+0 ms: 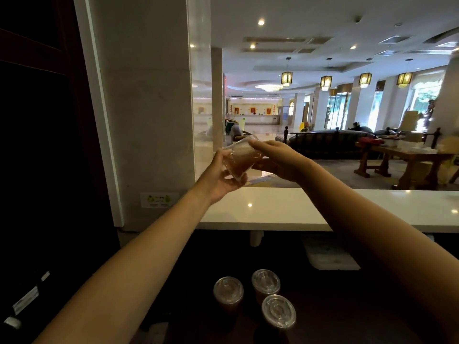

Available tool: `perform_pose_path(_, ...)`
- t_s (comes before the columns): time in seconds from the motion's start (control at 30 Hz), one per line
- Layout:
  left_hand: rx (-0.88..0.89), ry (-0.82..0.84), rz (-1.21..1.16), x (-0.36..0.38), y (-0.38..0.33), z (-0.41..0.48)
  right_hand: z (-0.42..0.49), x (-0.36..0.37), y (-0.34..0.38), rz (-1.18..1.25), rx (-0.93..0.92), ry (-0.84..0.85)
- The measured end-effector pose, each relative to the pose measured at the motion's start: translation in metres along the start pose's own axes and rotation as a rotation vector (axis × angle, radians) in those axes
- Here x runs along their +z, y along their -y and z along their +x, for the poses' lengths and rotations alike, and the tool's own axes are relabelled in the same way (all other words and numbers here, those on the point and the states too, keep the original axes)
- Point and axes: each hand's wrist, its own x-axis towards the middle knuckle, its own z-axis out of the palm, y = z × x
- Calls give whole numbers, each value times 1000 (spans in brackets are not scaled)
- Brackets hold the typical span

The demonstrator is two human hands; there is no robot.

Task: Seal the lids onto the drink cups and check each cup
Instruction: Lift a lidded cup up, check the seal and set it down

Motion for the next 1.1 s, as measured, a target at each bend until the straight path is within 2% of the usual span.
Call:
perform_pose_path(0.17, -91, 265, 512, -3, -50, 4, -15, -12, 10, 104, 172, 196)
perform_pose_path(0.27, -139, 406, 612, 9, -78, 1, -19, -13, 3, 147, 167, 343)
perform_pose_path(0.37, -97, 414, 699, 21, -91, 1, -19, -14, -3, 186, 95, 381)
perform_pose_path(0.57, -15, 316, 871, 43, -80, -1, -20, -13, -16, 165, -86, 217)
perform_pose_path(0.7, 89, 231, 1036, 48, -62, 4, -28, -20, -21, -37, -88, 143)
perform_pose_path(0.8, 117, 209, 1107, 51, -45, 4, -42, -32, -16, -180, -106, 168)
perform_pose_path(0.97, 48, 311, 1097, 71, -18, 8, -66, -61, -8, -422, -40, 54)
perform_pose_path(1.1, -119, 454, 1140, 87, 38, 18, -97, -100, -40, -522, 138, 107)
